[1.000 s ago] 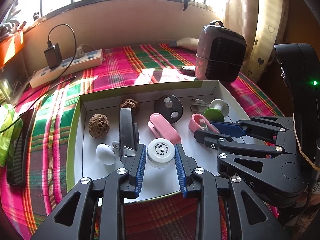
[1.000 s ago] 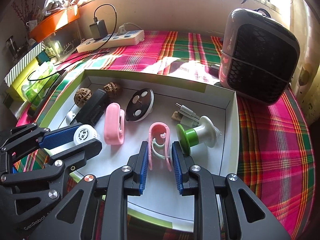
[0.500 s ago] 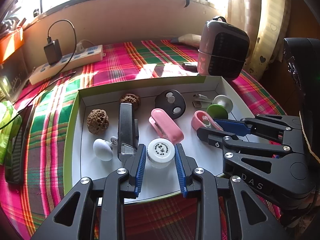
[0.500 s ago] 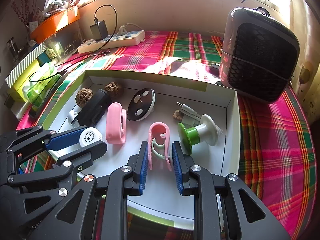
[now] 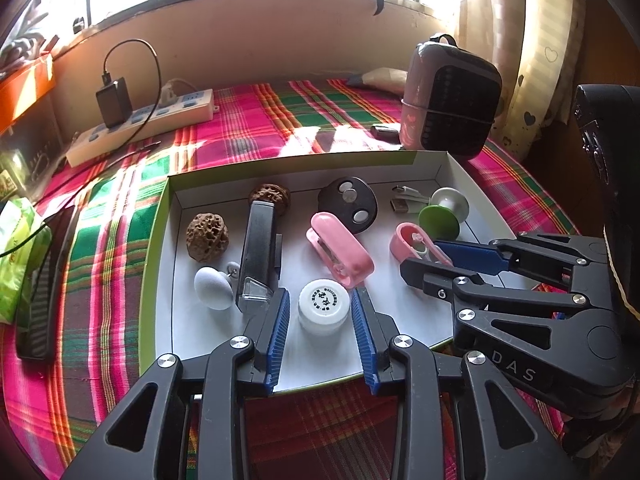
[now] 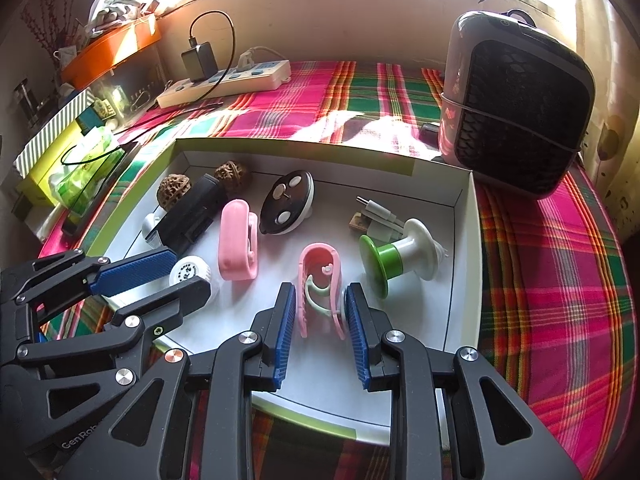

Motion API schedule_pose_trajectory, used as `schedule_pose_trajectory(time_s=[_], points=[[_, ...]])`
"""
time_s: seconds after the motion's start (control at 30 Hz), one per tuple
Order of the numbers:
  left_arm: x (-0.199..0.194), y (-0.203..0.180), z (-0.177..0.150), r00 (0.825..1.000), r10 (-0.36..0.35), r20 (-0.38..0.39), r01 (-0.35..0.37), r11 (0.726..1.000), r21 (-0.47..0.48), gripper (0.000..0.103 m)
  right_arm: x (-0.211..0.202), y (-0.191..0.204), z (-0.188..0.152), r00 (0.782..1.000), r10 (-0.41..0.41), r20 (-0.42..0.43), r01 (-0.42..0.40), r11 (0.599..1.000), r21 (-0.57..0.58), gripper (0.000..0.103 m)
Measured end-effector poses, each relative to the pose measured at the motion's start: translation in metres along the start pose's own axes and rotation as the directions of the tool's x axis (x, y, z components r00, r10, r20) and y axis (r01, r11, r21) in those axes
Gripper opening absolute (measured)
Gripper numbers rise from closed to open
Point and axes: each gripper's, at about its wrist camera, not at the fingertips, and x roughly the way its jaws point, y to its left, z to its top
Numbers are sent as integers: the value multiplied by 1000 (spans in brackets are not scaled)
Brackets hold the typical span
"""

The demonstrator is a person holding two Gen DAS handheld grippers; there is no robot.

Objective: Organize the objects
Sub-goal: 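Open both grippers to release the jar and ear hook in the box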

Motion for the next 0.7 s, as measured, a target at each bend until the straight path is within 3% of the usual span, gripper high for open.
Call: schedule_pose_trajectory(time_s=[0.27, 0.7], points=[[-14, 2, -4, 1000, 11, 24, -10, 1000, -25, 30, -13, 2, -6, 1000, 4, 29, -5, 1000, 17, 36], [-44, -6, -24, 992, 99, 73, -95, 994, -52, 31, -48, 11, -27, 994, -45, 102, 42, 998, 38, 42]])
